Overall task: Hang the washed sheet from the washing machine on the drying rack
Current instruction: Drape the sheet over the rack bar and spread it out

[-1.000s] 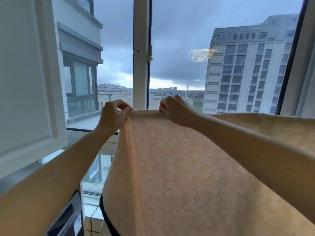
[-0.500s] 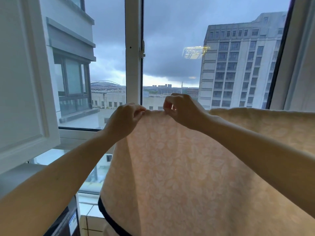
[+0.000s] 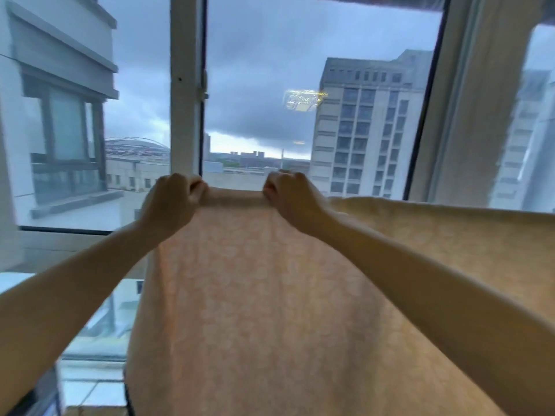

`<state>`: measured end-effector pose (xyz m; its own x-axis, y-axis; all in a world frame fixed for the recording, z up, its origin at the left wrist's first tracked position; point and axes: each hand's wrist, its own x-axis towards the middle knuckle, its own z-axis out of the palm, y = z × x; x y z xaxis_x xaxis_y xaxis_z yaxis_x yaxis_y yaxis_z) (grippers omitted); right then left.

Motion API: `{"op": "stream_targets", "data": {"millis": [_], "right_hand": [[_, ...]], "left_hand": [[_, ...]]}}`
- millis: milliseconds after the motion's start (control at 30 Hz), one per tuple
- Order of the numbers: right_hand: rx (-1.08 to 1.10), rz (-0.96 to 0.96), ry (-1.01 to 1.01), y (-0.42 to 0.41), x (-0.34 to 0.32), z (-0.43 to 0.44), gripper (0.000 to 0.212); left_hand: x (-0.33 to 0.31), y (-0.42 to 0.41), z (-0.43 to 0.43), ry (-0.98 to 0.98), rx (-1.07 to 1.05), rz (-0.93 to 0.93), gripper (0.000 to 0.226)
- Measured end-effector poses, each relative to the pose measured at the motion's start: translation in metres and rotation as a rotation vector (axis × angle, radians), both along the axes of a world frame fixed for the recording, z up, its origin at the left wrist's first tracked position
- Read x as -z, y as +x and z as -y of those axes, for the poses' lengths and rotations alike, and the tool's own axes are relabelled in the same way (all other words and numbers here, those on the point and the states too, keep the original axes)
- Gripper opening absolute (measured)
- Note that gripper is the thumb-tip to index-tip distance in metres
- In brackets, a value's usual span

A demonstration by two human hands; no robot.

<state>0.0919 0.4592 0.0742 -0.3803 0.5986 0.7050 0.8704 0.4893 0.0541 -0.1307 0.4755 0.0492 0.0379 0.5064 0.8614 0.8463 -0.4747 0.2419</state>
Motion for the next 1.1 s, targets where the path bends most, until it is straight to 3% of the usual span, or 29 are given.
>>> {"op": "stream_targets", "data": {"millis": [200,333,533,833,1100], "right_hand": [[0.034,-0.138,0.044,-0.002,-0.027,-0.013,0.017],[0.091,0.004,-0.081,0.001,-0.023,-0.013,0.02],[0.03,0.017,-0.043,0.024,-0.009,0.004,0.031],[0.003,-0.024,-0.04,0.083,-0.008,0.023,0.02],[-0.035,-0.092,-0.085,0.141,-0.008,0.029,0.014]], "left_hand": [[-0.024,0.013,-0.011,-0.011,0.043,0.084,0.023],[-0.018,0.011,-0.019,-0.225,0.15,-0.041,0.019],[0.0,0.027,-0.01,-0.212,0.349,-0.147,0.023],[-0.003,0.078,-0.003,-0.192,0.273,-0.245,0.029],[0.007,0.102,-0.015,-0.138,0.16,-0.103,0.054]]}}
